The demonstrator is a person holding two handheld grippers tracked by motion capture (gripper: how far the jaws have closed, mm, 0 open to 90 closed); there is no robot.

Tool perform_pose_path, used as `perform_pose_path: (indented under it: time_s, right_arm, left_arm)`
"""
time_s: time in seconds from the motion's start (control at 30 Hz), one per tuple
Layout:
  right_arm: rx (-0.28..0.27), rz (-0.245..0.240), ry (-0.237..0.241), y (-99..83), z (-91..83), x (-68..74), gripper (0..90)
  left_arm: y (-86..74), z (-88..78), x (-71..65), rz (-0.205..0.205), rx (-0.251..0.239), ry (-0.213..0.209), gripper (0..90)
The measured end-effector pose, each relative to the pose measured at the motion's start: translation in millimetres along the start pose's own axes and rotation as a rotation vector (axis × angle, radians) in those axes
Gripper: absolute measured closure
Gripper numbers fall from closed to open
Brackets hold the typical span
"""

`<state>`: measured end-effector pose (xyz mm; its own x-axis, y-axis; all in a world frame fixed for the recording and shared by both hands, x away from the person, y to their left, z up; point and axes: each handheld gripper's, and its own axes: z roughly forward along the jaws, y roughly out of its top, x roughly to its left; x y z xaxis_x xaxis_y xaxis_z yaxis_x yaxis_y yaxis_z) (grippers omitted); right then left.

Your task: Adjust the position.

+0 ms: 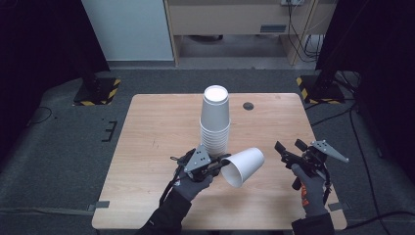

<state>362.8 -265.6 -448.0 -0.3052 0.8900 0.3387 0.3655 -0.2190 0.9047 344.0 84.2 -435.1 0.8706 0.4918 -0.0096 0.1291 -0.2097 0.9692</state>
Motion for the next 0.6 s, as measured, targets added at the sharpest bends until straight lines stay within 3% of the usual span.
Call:
perform_pose_path:
  time_s: [0.23, 0.43, 0.6]
  right_arm:
    - [0.048, -0.079, -0.047, -3.8, 0.5, -6.4, 8.4]
    - [0.079, -0.137, -0.057, -7.4, -0.2, -8.1, 8.5]
    - [0.090, -0.136, -0.067, -10.0, 0.4, -8.9, 8.5]
  left_arm:
    - [-7.4, -16.9, 6.6, -0.022, 0.021, 0.007, 85.3]
    - [-15.6, -32.6, 12.7, -0.043, 0.041, 0.026, 85.4]
    - [-22.7, -51.2, 18.2, -0.070, 0.045, 0.040, 85.3]
